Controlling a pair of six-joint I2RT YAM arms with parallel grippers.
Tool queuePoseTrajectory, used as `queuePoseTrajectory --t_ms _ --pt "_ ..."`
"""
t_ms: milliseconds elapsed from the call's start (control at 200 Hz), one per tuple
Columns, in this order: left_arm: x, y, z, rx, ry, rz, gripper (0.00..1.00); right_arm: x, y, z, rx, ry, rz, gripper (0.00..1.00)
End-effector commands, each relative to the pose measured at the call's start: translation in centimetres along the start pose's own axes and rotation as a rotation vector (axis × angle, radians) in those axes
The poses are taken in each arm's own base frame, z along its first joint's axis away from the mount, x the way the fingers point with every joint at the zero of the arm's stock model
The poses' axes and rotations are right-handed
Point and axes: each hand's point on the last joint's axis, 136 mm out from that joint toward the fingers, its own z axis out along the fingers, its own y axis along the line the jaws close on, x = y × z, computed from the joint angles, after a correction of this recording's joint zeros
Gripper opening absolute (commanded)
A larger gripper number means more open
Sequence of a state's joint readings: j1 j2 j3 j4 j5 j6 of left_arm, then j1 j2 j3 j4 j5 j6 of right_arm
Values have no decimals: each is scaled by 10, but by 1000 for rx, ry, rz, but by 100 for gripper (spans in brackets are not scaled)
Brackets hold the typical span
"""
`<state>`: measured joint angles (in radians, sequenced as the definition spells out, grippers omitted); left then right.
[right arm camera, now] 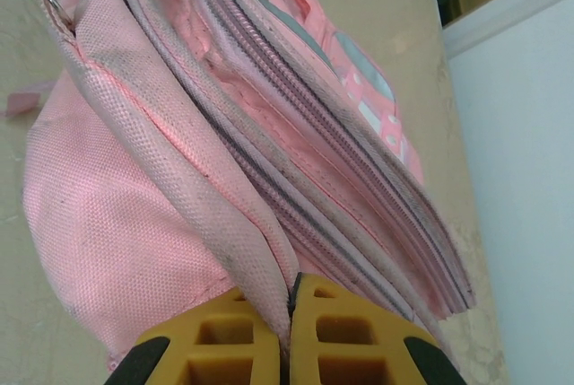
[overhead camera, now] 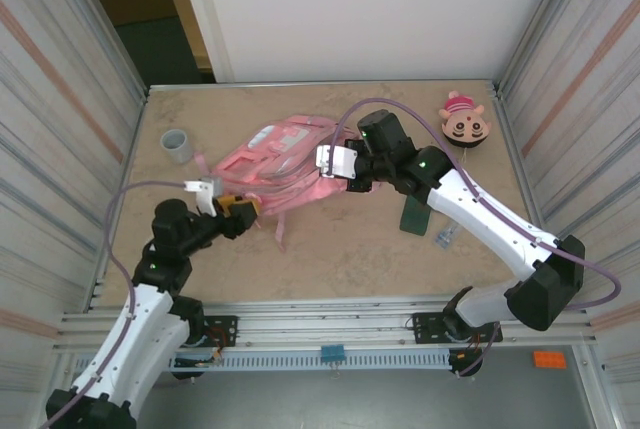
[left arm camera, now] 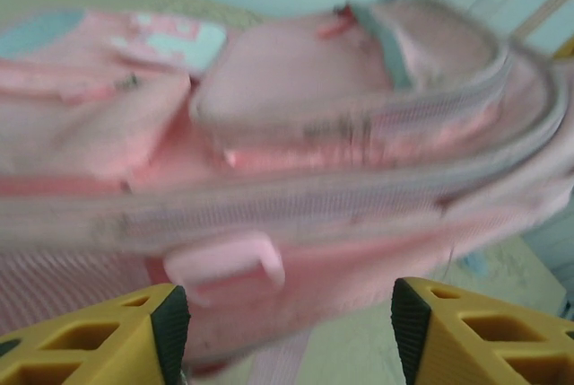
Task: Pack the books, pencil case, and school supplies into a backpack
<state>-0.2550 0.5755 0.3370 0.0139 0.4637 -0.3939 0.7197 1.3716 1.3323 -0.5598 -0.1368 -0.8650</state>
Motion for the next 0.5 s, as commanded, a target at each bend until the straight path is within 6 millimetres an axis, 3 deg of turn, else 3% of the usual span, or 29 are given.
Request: queuePoseTrajectory --t_ms 0,296,406,496 --pt "3 0 3 -24 -49 38 62 -40 -37 -29 119 -138 40 0" --pt "49 25 14 -136 13 8 57 -49 -39 -26 113 -168 43 0" --pt "61 38 16 -179 30 -9 49 -53 -39 -26 116 -178 37 0" --pt "67 46 19 -204 42 -15 52 -53 -38 -24 111 -175 34 0"
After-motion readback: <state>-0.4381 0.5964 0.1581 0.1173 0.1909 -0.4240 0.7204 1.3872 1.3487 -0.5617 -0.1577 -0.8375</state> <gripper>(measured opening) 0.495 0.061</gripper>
